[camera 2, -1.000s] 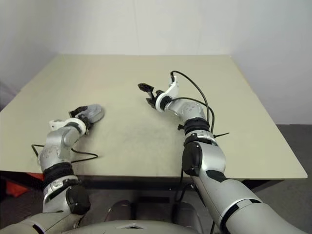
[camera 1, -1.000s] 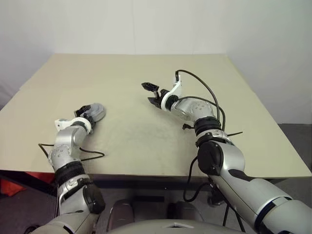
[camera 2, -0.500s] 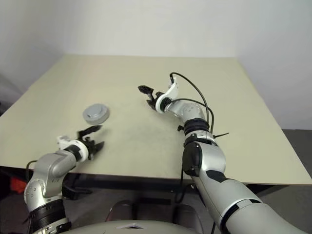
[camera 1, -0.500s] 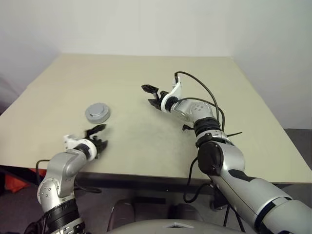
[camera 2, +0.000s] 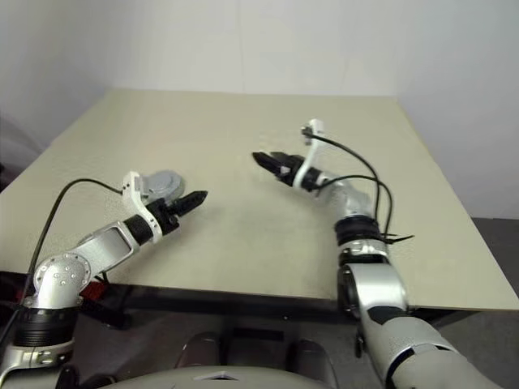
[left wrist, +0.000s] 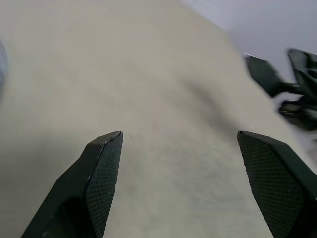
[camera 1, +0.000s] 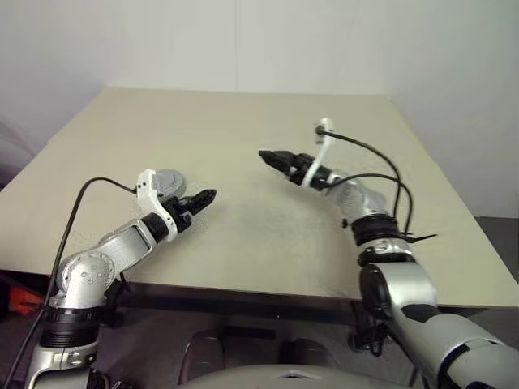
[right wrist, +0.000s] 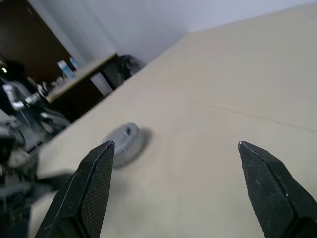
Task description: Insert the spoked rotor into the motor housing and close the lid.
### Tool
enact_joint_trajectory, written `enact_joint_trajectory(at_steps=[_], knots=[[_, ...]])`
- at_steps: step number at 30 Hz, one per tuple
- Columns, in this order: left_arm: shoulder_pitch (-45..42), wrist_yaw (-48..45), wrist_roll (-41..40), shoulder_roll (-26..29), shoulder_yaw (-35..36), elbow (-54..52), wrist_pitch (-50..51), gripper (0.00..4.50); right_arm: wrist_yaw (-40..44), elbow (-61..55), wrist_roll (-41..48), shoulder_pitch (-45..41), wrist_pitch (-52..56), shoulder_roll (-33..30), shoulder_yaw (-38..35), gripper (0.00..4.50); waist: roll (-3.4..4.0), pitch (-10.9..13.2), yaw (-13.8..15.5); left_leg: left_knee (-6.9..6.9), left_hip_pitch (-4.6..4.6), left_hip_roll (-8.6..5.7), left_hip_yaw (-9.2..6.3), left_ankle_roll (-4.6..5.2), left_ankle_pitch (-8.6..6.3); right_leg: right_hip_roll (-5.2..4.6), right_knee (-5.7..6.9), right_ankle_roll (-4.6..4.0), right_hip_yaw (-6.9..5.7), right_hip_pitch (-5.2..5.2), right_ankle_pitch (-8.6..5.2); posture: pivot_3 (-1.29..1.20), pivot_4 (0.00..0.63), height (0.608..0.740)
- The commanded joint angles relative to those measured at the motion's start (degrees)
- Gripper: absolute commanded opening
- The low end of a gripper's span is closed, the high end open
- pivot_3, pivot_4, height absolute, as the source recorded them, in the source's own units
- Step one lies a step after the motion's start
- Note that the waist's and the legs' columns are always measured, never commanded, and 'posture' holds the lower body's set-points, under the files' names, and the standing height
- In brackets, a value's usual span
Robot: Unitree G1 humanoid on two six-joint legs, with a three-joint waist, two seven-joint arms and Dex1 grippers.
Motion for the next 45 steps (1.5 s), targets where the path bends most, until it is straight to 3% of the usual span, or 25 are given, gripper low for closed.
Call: enact_joint_trajectory(at_steps=[1, 10, 26, 45], knots=[[-0.45, -9.55, 7.85, -1.65, -2.32, -1.63, -7.61, 3.93, 8.89, -2.18, -1.35, 0.9, -2.17, -4.01, 2.42, 4.5, 0.0, 0.0, -0.01, 0.01, 0.01, 0.0, 0.0, 0.02, -0.01, 0.0, 0.0, -0.02, 0.0, 0.01, 0.0, 0.0, 0.0, 0.74], [-2.84, -22.94, 22.39, -2.9, -7.21, 4.91, -16.21, 3.93, 23.62, -7.17, -4.79, 6.9, -3.75, -12.0, 8.82, 4.5, 0.1, 0.02, -0.05, 0.13, 0.09, 0.06, 0.06, 0.33, -0.13, 0.02, 0.05, -0.28, -0.03, 0.07, 0.09, 0.0, 0.0, 0.74], [-4.8, -25.33, 27.11, -7.25, -2.76, 8.41, -17.6, 3.93, 24.69, -5.29, -8.37, 8.6, -6.52, -14.49, 8.9, 4.5, 0.15, 0.04, -0.06, 0.86, 0.09, 0.17, 0.07, 0.77, -0.4, 0.0, 0.08, -0.31, -0.1, 0.36, 0.11, 0.0, 0.0, 0.74], [-4.31, -26.69, 27.48, -7.52, -2.09, 7.47, -14.76, 3.93, 22.12, -5.11, -8.23, 9.07, -7.13, -13.43, 8.05, 4.5, 0.17, 0.05, -0.05, 0.86, 0.1, 0.19, 0.06, 0.8, -0.41, 0.0, 0.08, -0.3, -0.11, 0.36, 0.11, 0.0, 0.0, 0.74]])
